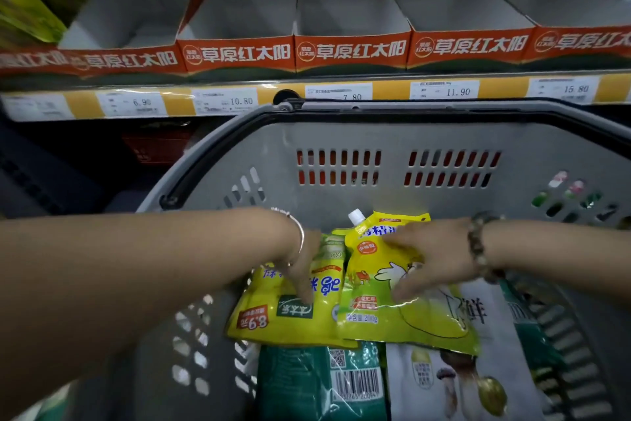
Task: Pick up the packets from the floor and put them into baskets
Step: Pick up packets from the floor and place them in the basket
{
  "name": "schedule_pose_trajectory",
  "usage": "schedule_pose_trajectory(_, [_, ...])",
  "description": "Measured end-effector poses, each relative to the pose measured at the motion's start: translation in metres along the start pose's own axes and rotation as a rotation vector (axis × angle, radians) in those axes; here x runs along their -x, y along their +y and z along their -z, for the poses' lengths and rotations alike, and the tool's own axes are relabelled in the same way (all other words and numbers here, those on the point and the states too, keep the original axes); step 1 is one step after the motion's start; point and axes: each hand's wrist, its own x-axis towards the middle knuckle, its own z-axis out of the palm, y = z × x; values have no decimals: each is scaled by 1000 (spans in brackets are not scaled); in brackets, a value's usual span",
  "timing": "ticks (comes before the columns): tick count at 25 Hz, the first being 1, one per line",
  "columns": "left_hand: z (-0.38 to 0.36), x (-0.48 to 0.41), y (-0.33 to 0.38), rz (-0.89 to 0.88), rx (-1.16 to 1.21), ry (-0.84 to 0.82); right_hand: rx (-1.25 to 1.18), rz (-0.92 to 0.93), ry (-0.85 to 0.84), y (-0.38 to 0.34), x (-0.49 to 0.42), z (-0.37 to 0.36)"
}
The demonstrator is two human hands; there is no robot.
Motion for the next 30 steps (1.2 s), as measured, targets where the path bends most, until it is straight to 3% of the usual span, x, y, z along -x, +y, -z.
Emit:
schedule_pose_trajectory(3, [17,30,-15,-1,101,331,-91,0,239,-13,8,40])
schedule_pose_trajectory(7, [20,88,-46,-5,422,832,-288,104,552,-51,9,78])
schedule_pose_trajectory(11, [-5,142,-87,82,614,1054,-387,263,687,-112,2,107])
schedule_pose_trajectory(15, [-53,185,-124,216,689,1101,-324,410,707,-180,-5,117])
schedule_pose_trajectory(21, [-143,222,-162,429,575,1111,-150,528,589,-277,-22,115])
schedule_pose_trajectory(30, [-275,219,-197,637,654,958,280,494,293,-408,-91,32])
